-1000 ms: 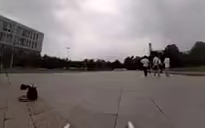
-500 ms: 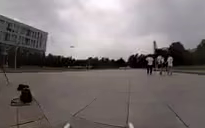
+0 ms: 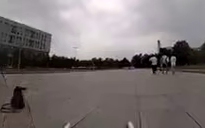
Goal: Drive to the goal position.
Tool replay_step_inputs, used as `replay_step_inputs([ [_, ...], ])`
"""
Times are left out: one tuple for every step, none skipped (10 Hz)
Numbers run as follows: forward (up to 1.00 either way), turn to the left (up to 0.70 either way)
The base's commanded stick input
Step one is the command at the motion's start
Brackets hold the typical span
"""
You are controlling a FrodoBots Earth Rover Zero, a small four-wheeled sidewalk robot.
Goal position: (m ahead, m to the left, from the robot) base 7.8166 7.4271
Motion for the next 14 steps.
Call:
replay_step_inputs([
  [0.7, 0.14],
  [0.7, 0.14],
  [0.7, 0.14],
  [0.7, 0.14],
  [0.7, 0.14],
  [0.7, 0.14],
  [0.7, 0.14],
  [0.7, 0.14],
  [0.7, 0.14],
  [0.7, 0.14],
  [0.7, 0.14],
  [0.7, 0.14],
  [0.7, 0.14],
  [0.7, 0.14],
])
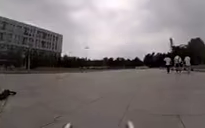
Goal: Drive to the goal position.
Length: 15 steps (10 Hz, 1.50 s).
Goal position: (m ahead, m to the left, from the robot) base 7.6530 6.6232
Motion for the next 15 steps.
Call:
replay_step_inputs([
  [0.7, 0.14],
  [0.7, 0.14],
  [0.7, 0.14],
  [0.7, 0.14],
  [0.7, 0.14],
  [0.7, 0.14],
  [0.7, 0.14],
  [0.7, 0.14],
  [0.7, 0.14],
  [0.7, 0.14],
  [0.7, 0.14],
  [0.7, 0.14],
  [0.7, 0.14],
  [0.7, 0.14],
  [0.7, 0.14],
])
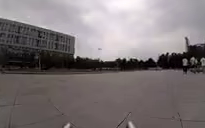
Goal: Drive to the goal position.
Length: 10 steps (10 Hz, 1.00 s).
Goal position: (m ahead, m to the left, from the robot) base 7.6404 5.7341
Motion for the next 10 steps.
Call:
replay_step_inputs([
  [0.7, 0.14],
  [0.7, 0.13],
  [0.7, 0.13],
  [0.67, 0.13],
  [0.62, 0.14],
  [0.62, 0.14],
  [0.62, 0.14],
  [0.62, 0.14],
  [0.62, 0.14],
  [0.62, 0.14],
])
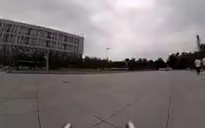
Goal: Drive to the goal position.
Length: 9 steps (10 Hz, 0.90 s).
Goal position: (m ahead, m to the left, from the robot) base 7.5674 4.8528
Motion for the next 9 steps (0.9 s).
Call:
replay_step_inputs([
  [0.67, 0.13],
  [0.7, 0.13],
  [0.7, 0.13],
  [0.7, 0.13],
  [0.7, 0.13],
  [0.7, 0.13],
  [0.7, 0.13],
  [0.7, 0.13],
  [0.7, 0.13],
])
